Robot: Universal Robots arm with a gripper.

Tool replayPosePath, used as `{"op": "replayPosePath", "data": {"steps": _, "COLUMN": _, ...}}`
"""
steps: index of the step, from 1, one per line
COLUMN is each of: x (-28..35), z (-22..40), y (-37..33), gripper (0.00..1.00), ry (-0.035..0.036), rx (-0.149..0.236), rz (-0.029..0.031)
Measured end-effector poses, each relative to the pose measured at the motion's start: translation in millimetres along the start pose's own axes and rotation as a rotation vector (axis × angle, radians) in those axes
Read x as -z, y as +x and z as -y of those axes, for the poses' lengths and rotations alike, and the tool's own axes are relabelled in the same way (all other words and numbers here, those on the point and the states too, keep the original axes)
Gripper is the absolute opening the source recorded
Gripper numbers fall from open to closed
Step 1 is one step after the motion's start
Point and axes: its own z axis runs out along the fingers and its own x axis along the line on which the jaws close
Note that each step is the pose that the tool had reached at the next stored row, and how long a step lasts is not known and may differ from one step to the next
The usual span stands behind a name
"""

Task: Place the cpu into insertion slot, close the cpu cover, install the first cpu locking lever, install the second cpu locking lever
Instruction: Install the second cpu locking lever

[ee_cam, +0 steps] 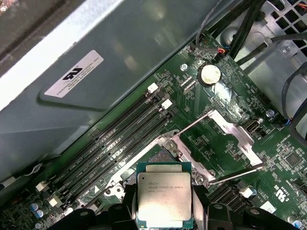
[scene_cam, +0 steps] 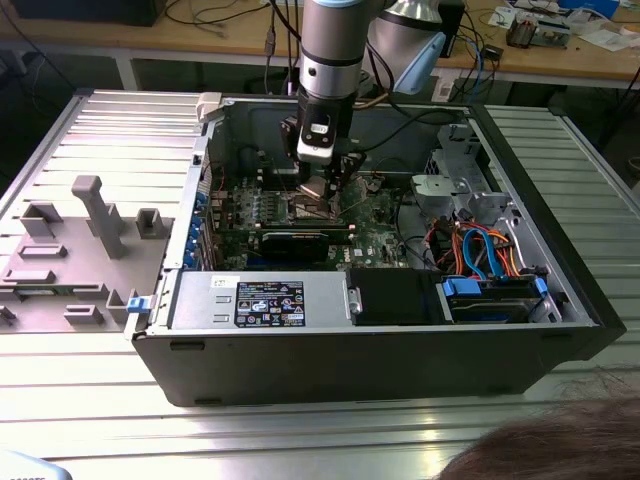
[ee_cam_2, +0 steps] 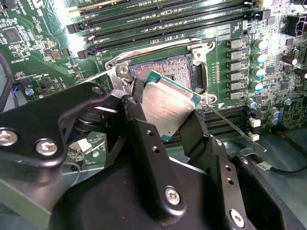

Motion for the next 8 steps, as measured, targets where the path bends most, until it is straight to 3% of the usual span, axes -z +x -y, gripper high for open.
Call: {"op": "replayPosePath", "data": {"steps": 8, "x": -0.1, "z": 0.0, "y": 0.0, "gripper": 0.55, "ry": -0.0005, "rx": -0.023, "rz": -0.0001}}
